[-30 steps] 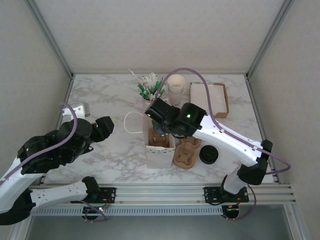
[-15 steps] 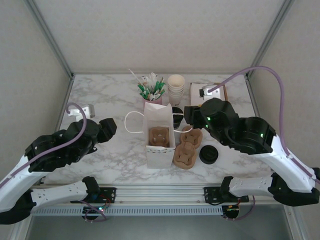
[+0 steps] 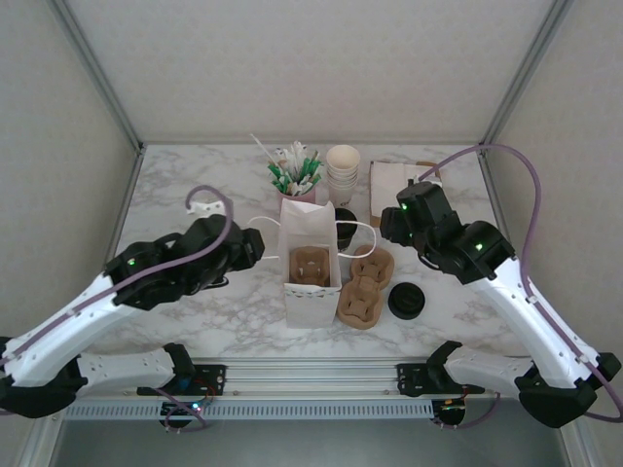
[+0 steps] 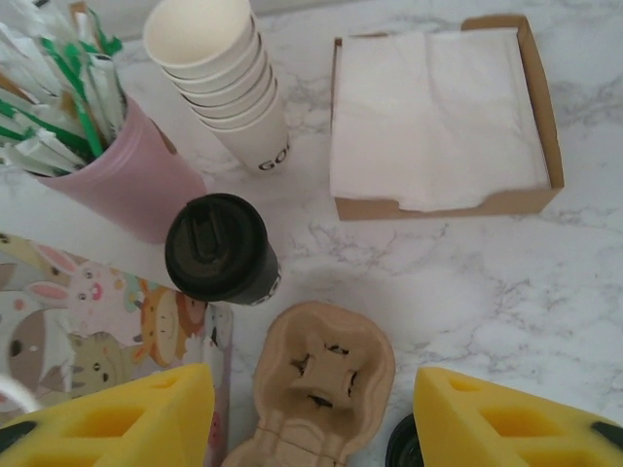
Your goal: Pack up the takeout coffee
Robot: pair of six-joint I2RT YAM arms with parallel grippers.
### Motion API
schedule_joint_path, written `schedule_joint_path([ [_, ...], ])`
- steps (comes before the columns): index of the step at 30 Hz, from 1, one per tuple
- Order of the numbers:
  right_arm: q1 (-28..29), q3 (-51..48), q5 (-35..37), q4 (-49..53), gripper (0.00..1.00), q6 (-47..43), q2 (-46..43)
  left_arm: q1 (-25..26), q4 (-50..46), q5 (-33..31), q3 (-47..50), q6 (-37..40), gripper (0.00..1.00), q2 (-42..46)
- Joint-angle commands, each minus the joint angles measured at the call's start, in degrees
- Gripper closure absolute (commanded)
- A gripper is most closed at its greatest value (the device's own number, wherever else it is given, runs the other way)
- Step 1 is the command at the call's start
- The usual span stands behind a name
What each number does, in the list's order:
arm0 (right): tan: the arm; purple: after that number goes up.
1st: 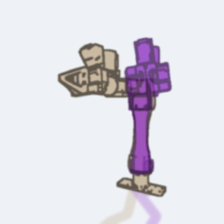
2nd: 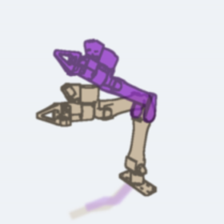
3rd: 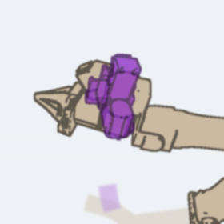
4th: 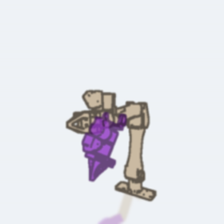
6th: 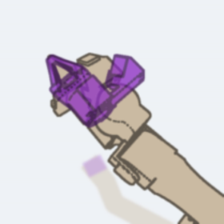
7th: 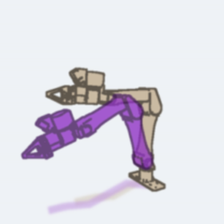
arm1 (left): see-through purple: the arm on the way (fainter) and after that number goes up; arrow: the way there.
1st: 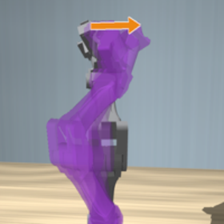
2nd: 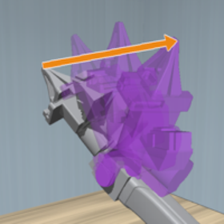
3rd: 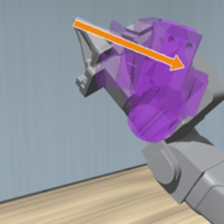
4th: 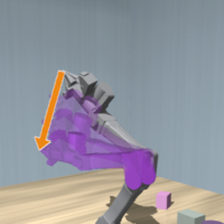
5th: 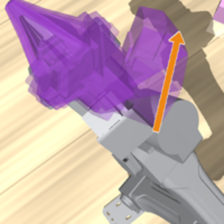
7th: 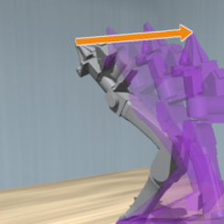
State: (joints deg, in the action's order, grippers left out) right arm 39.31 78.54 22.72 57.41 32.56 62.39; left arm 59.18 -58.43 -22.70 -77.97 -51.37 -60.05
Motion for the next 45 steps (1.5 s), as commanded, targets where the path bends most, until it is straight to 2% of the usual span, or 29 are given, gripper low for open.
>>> schedule_joint_path([
  [1,-3.0,-2.2,-5.5,-2.5,0.43,0.1,-0.8,0.4,0.1,0.6,-1.6,-0.3,0.63,-0.5],
  [4,-5.6,-4.3,-7.6,-3.1,0.43,-0.1,-1.0,0.4,-1.2,-2.4,-1.5,-1.2,0.83,0.2],
  [7,-7.5,-5.9,-10.4,-4.2,0.42,-0.9,-0.7,0.3,-2.1,-4.9,-1.4,-1.9,0.99,2.0],
  [13,-8.4,-6.1,-13.7,-6.6,0.42,-2.7,1.8,0.3,-3.0,-7.7,-0.6,-3.1,1.0,5.7],
  [21,-8.8,-4.3,-18.4,-8.2,0.37,-5.4,7.9,0.3,-2.8,-7.9,2.4,-4.0,1.0,7.9],
  [26,-8.8,-3.1,-17.8,-6.6,0.32,-7.5,11.8,0.3,-3.3,-9.0,3.8,-5.2,1.0,9.6],
  [28,-8.8,-2.5,-17.8,-6.2,0.3,-8.4,13.3,0.3,-3.8,-9.6,4.3,-5.7,0.96,10.5],
  [30,-8.7,-1.6,-17.9,-5.4,0.28,-9.3,15.1,0.3,-4.3,-10.0,4.7,-6.0,0.89,11.6],
  [32,-8.5,-0.5,-17.8,-4.9,0.26,-10.3,16.7,0.3,-5.0,-10.1,4.7,-5.8,0.68,12.4],
  [33,-8.3,0.2,-17.5,-4.4,0.25,-10.9,17.7,0.3,-5.5,-10.3,4.6,-5.8,0.61,12.7],
  [35,-7.7,1.6,-16.9,-3.8,0.23,-11.7,19.2,0.3,-6.5,-10.6,4.3,-5.5,0.54,13.2],
  [37,-7.2,2.5,-16.8,-3.9,0.21,-12.9,20.7,0.3,-7.6,-11.4,3.8,-4.9,0.41,13.7],
  [45,-4.4,7.9,-15.7,-2.5,0.23,-17.1,29.0,0.3,-14.4,-17.7,-1.2,-3.5,0.21,15.3],
])
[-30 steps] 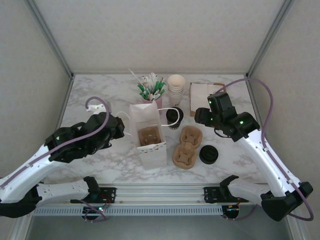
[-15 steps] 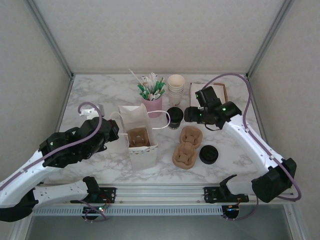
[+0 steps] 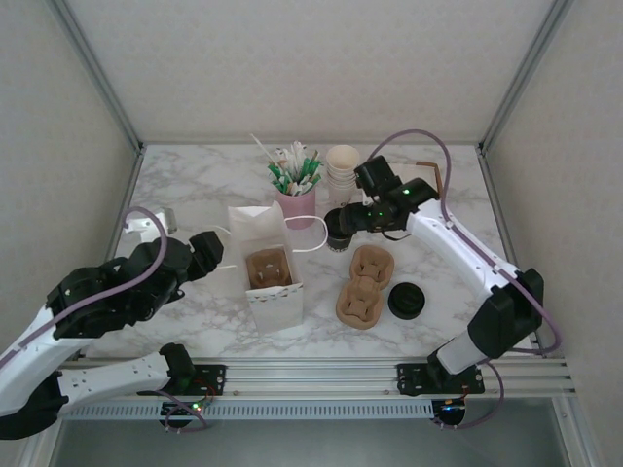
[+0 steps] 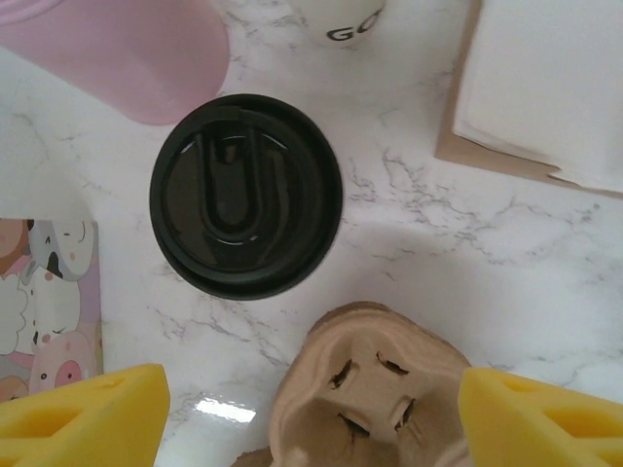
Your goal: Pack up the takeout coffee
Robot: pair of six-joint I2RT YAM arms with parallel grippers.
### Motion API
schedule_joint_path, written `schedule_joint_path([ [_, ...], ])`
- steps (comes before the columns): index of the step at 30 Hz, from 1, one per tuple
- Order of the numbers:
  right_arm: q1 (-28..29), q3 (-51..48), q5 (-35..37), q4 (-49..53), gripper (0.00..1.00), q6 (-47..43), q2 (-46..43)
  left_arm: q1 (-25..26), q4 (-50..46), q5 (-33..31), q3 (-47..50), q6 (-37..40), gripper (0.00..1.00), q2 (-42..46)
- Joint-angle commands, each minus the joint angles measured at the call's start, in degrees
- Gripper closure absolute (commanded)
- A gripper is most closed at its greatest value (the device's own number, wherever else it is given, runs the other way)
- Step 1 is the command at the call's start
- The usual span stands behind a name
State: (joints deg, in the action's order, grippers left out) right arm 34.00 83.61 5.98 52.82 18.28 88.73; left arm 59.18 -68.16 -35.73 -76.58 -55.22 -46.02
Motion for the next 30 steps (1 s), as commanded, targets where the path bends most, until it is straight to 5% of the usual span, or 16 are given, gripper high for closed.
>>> schedule_joint_path([
  [1,1.1,3.5,1.0,2.4,0.23,-3.1,3.7,0.3,-4.8,-5.1,-2.6,0.2,0.2,1.8],
  [13,2.1,9.9,1.2,3.0,0.22,-3.5,13.7,0.3,-3.7,-6.2,2.3,-4.0,0.18,6.0],
  [20,2.2,12.1,0.0,2.7,0.21,-3.4,15.8,0.3,-3.1,-10.4,9.8,-12.2,0.43,12.4],
  [30,2.4,13.1,-0.3,2.4,0.2,-3.4,18.7,0.3,-4.4,-8.3,18.1,-19.2,0.46,16.2],
])
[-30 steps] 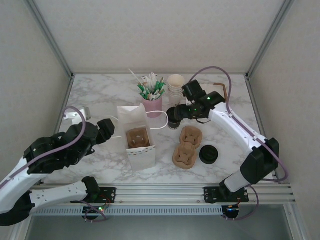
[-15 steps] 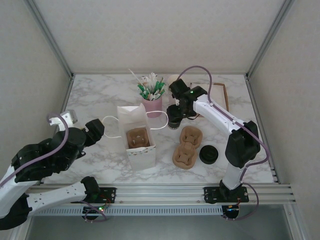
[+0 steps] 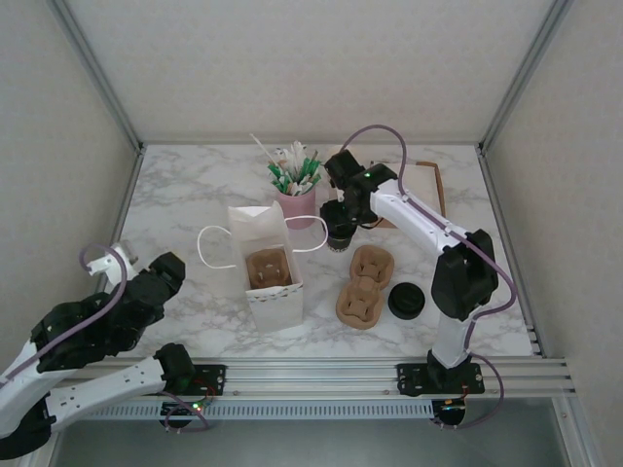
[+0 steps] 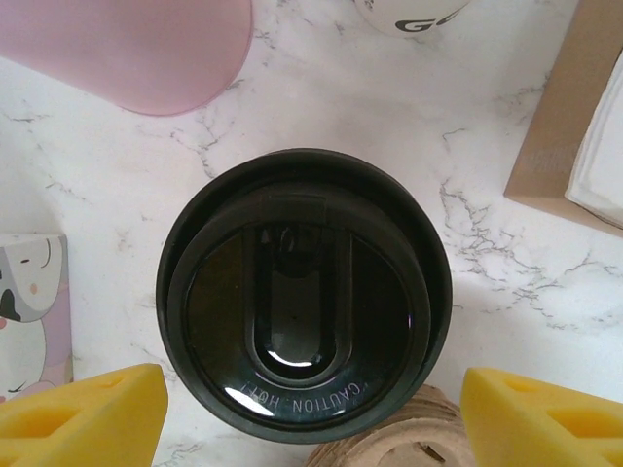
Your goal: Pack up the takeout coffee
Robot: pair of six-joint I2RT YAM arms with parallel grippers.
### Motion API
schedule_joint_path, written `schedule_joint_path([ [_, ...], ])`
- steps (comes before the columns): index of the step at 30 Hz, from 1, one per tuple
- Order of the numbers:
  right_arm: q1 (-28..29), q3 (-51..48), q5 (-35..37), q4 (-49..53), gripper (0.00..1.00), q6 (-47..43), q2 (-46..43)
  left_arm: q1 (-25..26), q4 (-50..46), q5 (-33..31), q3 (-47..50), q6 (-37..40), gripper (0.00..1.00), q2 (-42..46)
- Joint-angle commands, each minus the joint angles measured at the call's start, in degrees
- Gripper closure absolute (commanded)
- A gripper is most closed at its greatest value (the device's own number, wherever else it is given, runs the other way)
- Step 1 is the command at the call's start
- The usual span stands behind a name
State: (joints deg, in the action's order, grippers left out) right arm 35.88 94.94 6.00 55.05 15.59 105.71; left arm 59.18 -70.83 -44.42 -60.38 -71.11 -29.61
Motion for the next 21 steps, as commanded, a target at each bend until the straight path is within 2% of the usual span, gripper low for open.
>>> schedule_joint_path([
  [1,0.6,1.8,-0.4,0.1,0.2,-0.7,2.0,0.3,-2.0,0.7,2.3,-3.8,0.46,-0.6],
  [15,0.6,1.9,0.7,0.0,0.22,-0.6,4.5,0.3,0.1,7.0,11.8,-8.9,0.46,-0.5],
  [21,0.7,1.6,1.1,0.0,0.23,-0.6,4.9,0.3,4.9,11.4,17.9,-10.1,0.46,1.3],
])
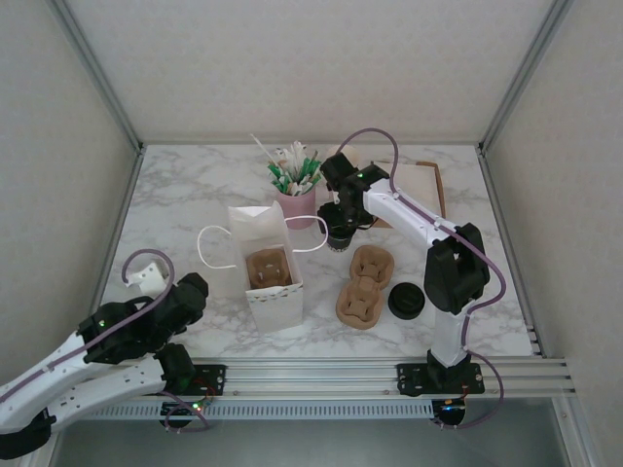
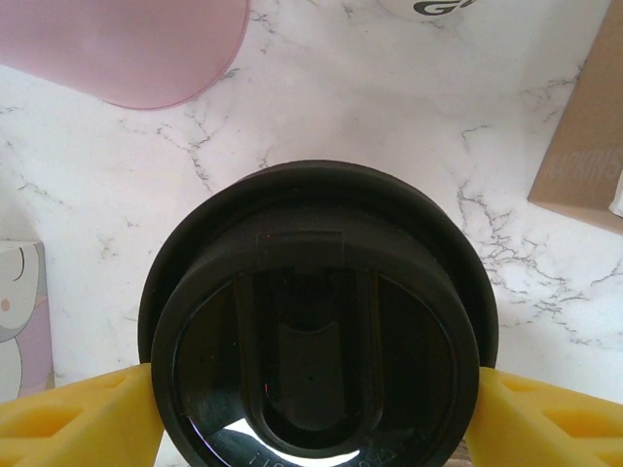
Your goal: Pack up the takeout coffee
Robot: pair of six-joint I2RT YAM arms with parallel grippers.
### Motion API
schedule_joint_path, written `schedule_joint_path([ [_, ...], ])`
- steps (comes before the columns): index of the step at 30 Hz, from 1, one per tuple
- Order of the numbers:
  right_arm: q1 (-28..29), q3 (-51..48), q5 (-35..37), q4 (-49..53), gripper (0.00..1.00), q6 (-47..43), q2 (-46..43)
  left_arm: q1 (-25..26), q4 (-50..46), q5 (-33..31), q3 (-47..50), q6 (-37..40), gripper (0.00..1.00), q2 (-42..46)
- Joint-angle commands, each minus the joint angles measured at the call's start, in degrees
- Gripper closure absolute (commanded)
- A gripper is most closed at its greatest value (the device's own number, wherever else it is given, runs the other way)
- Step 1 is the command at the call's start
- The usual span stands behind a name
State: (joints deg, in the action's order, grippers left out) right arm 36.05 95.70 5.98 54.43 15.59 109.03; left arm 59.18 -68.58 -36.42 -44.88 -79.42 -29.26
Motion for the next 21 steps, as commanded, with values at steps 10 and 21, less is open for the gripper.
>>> schedule_joint_path([
  [10,0.6,1.4,2.2,0.8,0.22,-1.0,2.2,0.3,12.3,13.3,12.2,-3.9,0.5,-1.3],
  [21,0.8,3.0,2.6,0.8,0.23,-0.8,2.5,0.3,22.6,19.6,21.3,-7.1,0.53,-1.4],
])
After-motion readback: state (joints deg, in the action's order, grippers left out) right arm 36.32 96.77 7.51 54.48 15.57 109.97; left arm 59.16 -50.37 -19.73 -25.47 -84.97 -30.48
